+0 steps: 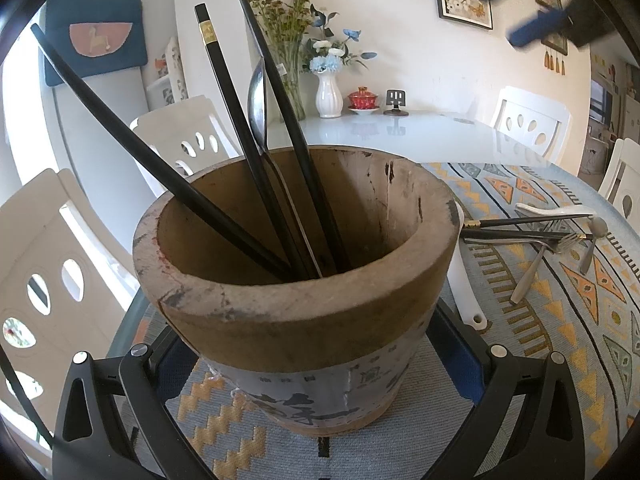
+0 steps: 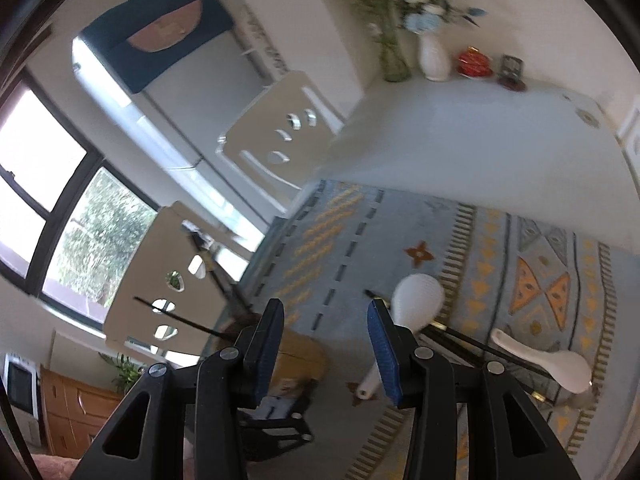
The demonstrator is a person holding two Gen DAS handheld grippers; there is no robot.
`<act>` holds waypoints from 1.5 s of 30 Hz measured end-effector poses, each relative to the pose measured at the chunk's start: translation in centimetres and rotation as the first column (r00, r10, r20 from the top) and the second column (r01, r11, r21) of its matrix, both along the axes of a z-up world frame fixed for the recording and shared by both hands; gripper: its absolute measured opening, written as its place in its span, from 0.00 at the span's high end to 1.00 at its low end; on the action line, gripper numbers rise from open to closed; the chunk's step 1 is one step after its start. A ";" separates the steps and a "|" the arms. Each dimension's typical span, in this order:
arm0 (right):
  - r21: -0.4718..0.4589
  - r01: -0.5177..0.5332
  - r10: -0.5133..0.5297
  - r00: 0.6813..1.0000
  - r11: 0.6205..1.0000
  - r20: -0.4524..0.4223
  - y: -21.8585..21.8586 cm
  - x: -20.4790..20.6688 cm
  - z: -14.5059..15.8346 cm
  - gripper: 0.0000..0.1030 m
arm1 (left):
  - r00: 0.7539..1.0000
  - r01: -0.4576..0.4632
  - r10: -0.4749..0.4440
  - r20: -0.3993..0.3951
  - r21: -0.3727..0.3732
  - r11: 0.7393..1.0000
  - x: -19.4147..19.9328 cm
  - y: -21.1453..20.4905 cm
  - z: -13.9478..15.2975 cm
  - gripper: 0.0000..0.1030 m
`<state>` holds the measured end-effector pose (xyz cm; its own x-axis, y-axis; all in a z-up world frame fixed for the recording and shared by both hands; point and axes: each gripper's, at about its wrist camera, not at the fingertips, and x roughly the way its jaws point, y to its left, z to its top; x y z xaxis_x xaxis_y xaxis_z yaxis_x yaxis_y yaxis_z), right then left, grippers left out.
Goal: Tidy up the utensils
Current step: 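Move the right gripper back down to the utensil pile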
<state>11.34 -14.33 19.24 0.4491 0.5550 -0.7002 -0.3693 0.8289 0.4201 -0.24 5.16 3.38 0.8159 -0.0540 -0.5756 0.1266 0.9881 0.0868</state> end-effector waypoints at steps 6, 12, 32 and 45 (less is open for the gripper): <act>-0.001 0.085 -0.084 0.992 0.996 -0.091 -4.0 1.3 -3.5 0.59 | 1.000 0.002 -0.002 -0.013 -0.001 1.000 0.2 0.0 -0.1 0.01; -0.022 0.151 -0.152 0.971 0.988 -0.186 -7.1 2.5 -7.6 0.59 | 1.000 0.003 -0.003 -0.023 0.000 1.000 0.4 -0.1 -0.2 0.01; -0.165 0.056 -0.103 0.950 0.985 -0.296 -4.8 7.2 -17.2 0.59 | 0.999 0.003 -0.003 -0.045 -0.020 1.000 1.3 0.4 -0.3 0.01; -0.123 -0.026 -0.021 0.930 0.992 -0.367 -4.2 6.7 -18.2 1.00 | 0.997 0.002 -0.003 -0.075 -0.015 1.000 2.0 0.4 -0.7 0.01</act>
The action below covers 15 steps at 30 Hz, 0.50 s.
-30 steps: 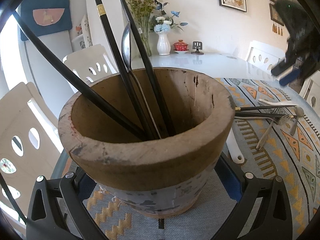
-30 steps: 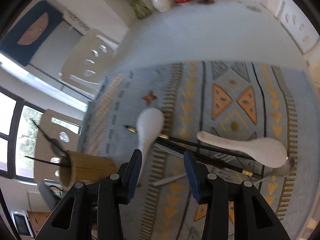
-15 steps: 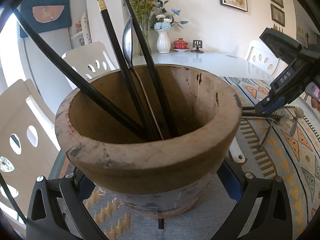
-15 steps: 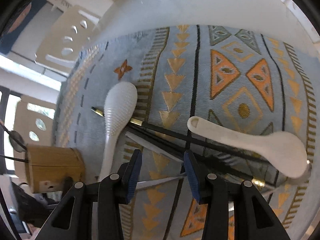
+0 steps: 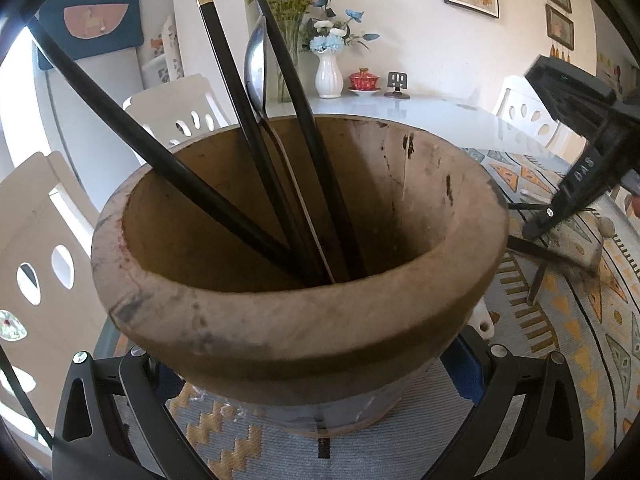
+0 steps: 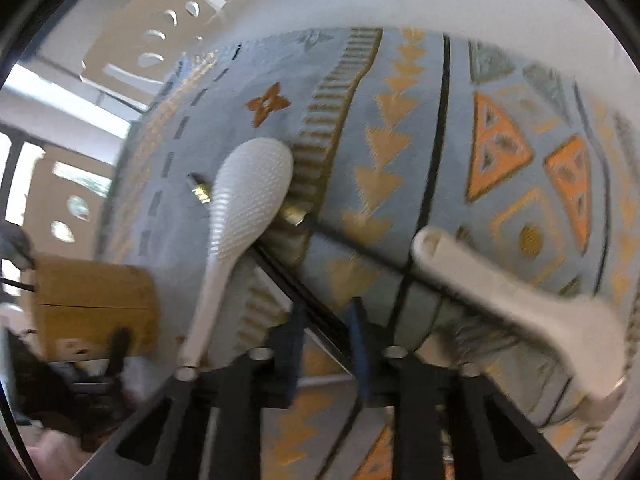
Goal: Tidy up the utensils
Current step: 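Move the right gripper back down to the utensil pile, then close the right gripper on a black chopstick beside the silver forks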
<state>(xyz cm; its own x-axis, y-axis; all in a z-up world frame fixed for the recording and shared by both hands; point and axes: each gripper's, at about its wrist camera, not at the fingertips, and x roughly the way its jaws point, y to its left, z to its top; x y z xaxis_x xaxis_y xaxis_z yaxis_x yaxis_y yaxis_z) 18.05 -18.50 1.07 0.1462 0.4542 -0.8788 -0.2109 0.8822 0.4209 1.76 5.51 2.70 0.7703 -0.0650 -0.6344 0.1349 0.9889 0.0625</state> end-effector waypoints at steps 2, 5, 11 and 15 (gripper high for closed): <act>0.076 0.006 -0.003 0.999 0.997 -0.039 -0.1 -0.9 -0.6 1.00 | 1.000 0.002 -0.002 0.001 0.001 1.000 0.1 0.0 -0.1 0.01; 0.118 -0.032 0.041 0.997 0.992 -0.069 0.4 -2.6 -1.3 1.00 | 1.000 0.003 -0.003 0.002 0.001 1.000 0.1 0.0 -0.1 0.01; 0.161 -0.091 0.101 0.994 0.983 -0.051 1.3 -3.8 -0.7 0.98 | 1.000 0.004 -0.004 0.005 0.001 1.000 -0.1 0.0 -0.1 0.01; 0.173 -0.084 0.087 0.996 0.981 -0.013 1.3 -3.8 0.6 0.98 | 1.000 0.002 -0.002 0.006 0.000 1.000 -0.1 -0.2 -0.1 0.01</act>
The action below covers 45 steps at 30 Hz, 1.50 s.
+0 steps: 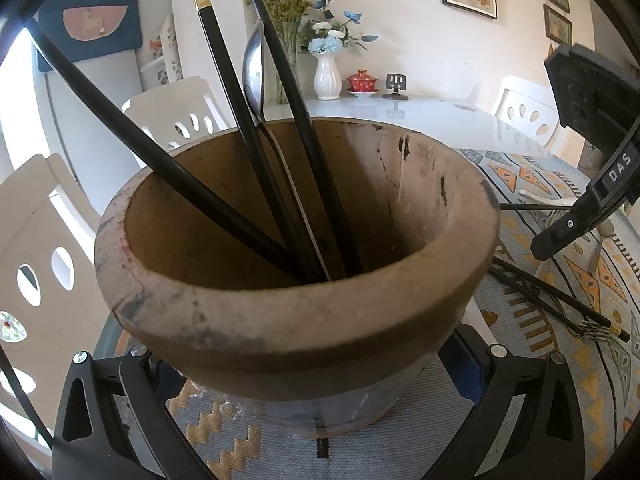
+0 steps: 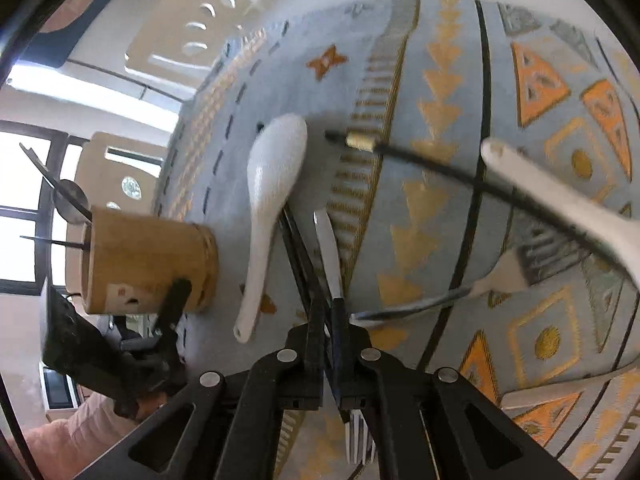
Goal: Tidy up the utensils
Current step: 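Close the right gripper on a black chopstick beside the silver forks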
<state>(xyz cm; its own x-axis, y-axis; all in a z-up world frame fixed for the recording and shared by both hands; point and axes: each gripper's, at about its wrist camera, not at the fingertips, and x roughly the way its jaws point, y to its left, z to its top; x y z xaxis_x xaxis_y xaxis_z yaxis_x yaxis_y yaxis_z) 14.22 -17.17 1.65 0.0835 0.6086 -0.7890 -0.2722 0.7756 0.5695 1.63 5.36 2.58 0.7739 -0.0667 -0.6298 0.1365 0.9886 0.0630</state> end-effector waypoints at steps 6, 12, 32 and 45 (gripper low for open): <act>-0.178 -0.112 0.119 0.992 0.978 0.032 3.4 -0.3 -0.4 0.97 | 1.000 -0.002 0.002 0.001 -0.005 1.000 -0.1 0.3 0.0 0.01; -0.220 -0.106 0.127 0.989 0.970 0.080 3.6 -1.4 -0.8 0.97 | 1.000 -0.001 0.001 -0.003 -0.007 1.000 -0.1 0.4 -0.1 0.01; -0.298 -0.161 0.185 0.981 0.941 0.054 3.2 -3.0 -1.2 0.88 | 1.000 -0.001 0.001 -0.001 -0.010 1.000 -0.2 0.2 0.0 0.01; -0.146 -0.002 0.008 0.999 0.989 0.041 0.9 -3.3 -1.8 0.95 | 1.000 -0.001 0.001 -0.003 -0.013 1.000 -0.2 0.5 0.0 0.01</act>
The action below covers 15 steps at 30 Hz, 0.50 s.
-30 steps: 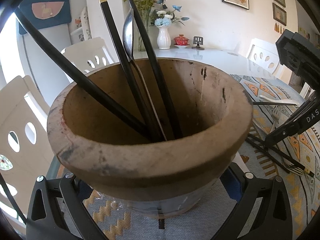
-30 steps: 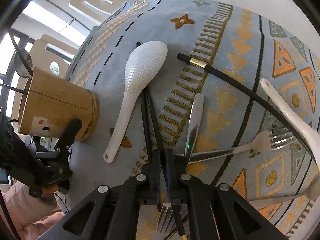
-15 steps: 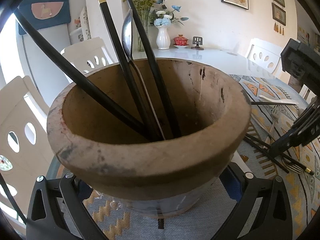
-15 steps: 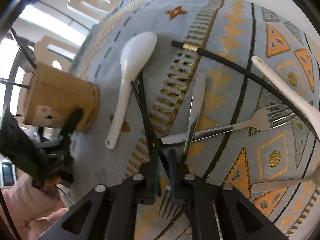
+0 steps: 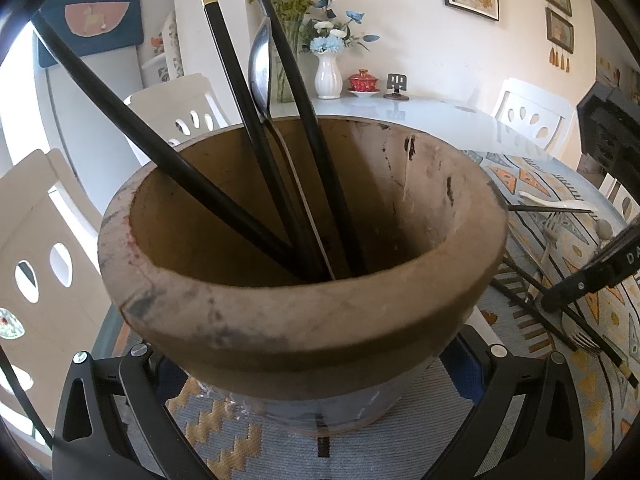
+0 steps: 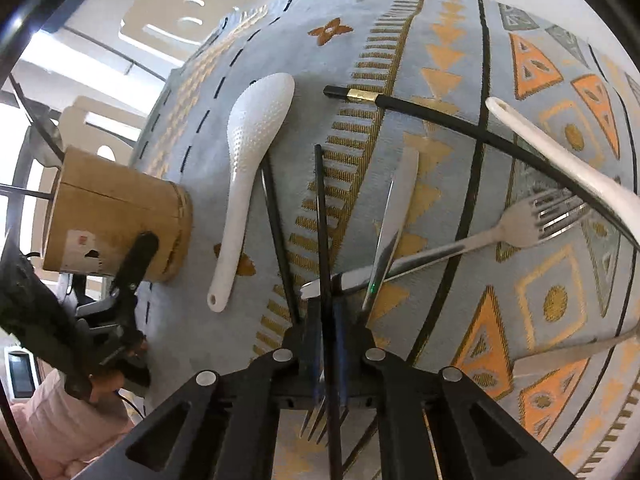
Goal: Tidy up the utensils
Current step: 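Close the right gripper on a black chopstick beside the silver forks, then lift the black chopstick upright and carry it above the holder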
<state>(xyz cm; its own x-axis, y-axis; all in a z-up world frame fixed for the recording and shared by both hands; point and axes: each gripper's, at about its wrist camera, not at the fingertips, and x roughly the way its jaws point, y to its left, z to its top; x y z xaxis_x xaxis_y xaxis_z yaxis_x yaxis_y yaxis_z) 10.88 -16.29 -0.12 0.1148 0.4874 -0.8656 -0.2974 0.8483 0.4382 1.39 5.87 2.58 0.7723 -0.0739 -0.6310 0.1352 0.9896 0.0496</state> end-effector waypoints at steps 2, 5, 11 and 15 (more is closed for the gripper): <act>0.017 0.001 -0.001 1.000 1.000 0.004 -0.3 -0.7 0.2 0.95 | 1.000 0.000 0.000 0.001 0.000 1.000 0.0 0.0 0.0 0.01; 0.040 0.012 -0.012 1.000 0.999 0.006 -0.3 -1.4 0.3 0.95 | 1.000 0.000 0.000 0.000 0.000 1.000 0.0 0.1 0.0 0.01; 0.113 0.038 -0.040 0.999 0.993 0.021 0.2 -2.6 1.0 0.95 | 1.000 0.002 -0.002 0.002 0.001 1.000 0.0 0.1 0.0 0.01; 0.143 0.018 -0.027 0.998 0.990 0.059 0.7 -3.6 2.2 0.95 | 1.000 0.002 -0.002 0.000 0.003 1.000 0.0 0.0 0.0 0.01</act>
